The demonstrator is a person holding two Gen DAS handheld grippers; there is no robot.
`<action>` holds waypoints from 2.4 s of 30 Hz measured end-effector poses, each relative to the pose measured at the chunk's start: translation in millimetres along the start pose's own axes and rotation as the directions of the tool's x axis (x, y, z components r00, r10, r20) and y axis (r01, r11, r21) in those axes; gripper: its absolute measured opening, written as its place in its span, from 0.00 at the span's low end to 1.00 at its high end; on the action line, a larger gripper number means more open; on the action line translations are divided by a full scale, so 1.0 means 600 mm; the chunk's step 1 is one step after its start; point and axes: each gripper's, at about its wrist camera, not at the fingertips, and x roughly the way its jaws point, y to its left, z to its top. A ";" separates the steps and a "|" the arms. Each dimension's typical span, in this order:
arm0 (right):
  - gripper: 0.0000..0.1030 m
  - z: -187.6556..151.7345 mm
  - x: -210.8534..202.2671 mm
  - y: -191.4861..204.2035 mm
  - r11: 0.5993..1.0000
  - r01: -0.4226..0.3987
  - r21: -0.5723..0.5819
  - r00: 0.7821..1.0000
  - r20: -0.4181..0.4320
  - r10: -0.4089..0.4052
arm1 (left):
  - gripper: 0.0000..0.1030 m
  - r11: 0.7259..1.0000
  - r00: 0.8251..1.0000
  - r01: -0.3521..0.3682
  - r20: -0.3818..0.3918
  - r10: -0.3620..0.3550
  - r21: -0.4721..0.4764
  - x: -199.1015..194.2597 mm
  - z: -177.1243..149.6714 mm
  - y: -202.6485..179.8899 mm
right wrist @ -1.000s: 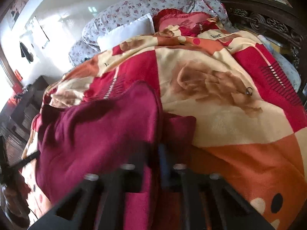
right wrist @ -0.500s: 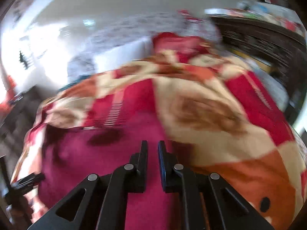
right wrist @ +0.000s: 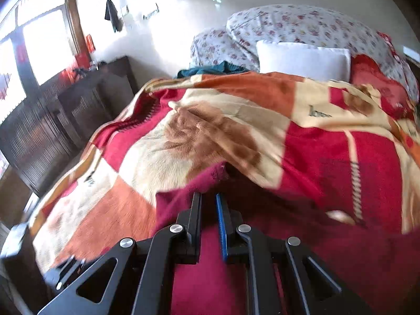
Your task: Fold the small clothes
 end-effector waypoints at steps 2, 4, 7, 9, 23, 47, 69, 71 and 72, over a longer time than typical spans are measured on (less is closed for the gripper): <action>0.12 0.008 0.049 0.004 0.999 0.039 0.007 0.998 -0.057 -0.039 | 0.83 0.999 1.000 0.024 -0.013 -0.025 -0.027 0.006 0.000 0.007; 0.12 0.006 0.067 0.010 0.997 0.077 -0.014 0.996 -0.053 -0.077 | 0.84 0.998 0.999 0.042 -0.023 -0.044 -0.056 0.011 0.000 0.015; 0.12 0.004 0.065 0.012 0.995 0.094 -0.035 0.995 -0.034 -0.096 | 0.84 0.998 0.999 0.046 -0.021 -0.047 -0.053 0.010 0.000 0.015; 0.12 0.006 0.054 0.003 0.998 0.069 0.000 0.997 -0.036 -0.069 | 0.84 0.998 0.999 0.040 -0.022 -0.041 -0.045 0.010 -0.002 0.012; 0.23 -0.049 0.007 -0.039 0.991 0.029 0.127 0.998 -0.062 -0.021 | 0.85 0.999 0.999 0.028 -0.016 -0.029 -0.026 0.010 -0.005 0.009; 0.39 0.002 0.054 0.038 0.999 -0.013 0.037 0.998 -0.067 0.015 | 0.86 1.000 1.000 0.004 0.021 -0.004 0.009 -0.002 -0.008 0.000; 0.84 0.002 0.106 0.083 0.959 0.219 -0.178 0.943 -0.214 -0.255 | 0.86 1.000 1.000 0.021 0.009 -0.021 -0.004 0.005 -0.007 0.007; 0.84 -0.004 0.110 0.091 0.944 0.252 -0.213 0.936 -0.192 -0.294 | 0.87 1.000 1.000 0.025 0.006 -0.025 -0.010 0.007 -0.006 0.009; 0.83 -0.008 0.110 0.094 0.936 0.267 -0.230 0.934 -0.177 -0.310 | 0.87 1.000 1.000 0.027 0.005 -0.027 -0.012 0.008 -0.005 0.010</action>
